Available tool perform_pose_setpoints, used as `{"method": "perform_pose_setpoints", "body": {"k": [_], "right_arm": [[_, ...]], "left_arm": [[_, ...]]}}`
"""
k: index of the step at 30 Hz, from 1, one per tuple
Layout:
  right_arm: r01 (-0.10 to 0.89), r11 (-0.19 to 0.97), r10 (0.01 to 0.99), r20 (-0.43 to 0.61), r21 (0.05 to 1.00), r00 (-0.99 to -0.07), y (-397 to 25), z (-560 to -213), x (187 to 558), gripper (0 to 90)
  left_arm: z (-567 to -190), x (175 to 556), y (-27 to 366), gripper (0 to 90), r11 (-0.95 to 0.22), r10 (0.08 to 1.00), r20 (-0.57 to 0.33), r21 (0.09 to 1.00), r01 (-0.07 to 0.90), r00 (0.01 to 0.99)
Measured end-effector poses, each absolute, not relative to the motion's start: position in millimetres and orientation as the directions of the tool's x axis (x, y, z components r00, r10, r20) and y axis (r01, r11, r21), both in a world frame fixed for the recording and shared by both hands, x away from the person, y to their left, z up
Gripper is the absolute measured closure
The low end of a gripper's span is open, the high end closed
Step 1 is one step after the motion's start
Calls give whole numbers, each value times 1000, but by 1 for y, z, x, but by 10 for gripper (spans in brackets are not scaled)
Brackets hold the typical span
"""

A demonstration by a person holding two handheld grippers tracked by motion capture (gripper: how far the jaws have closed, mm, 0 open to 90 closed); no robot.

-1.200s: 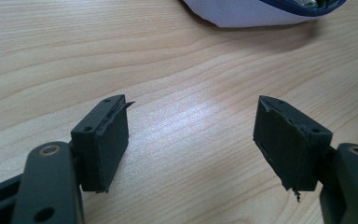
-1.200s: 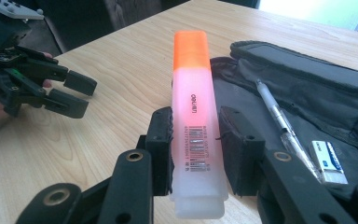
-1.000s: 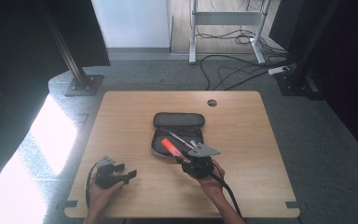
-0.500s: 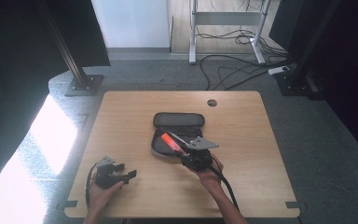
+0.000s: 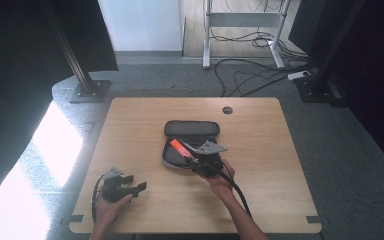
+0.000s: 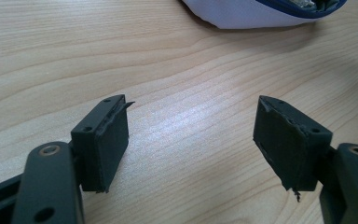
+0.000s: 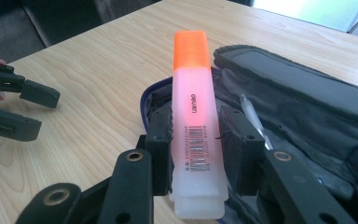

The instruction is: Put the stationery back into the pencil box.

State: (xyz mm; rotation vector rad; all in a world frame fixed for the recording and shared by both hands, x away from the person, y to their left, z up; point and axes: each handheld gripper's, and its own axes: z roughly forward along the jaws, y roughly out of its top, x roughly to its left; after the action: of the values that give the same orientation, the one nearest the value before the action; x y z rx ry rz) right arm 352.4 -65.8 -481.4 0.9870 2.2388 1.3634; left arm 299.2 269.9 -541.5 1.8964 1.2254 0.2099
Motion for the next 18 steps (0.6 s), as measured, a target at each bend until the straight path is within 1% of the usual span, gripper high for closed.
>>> {"method": "perform_pose_setpoints", "body": {"k": [7,18], "right_arm": [[369,324,708,36,871,-706,-61,-483,360,654],[391,335,716,38,857,-697,-58,-488,372,654]], "left_arm": [[-541,299,270,271,-157,814,-291,723,673,503],[-541,299,272,271,-154,815,-291,725,672,501]]}}
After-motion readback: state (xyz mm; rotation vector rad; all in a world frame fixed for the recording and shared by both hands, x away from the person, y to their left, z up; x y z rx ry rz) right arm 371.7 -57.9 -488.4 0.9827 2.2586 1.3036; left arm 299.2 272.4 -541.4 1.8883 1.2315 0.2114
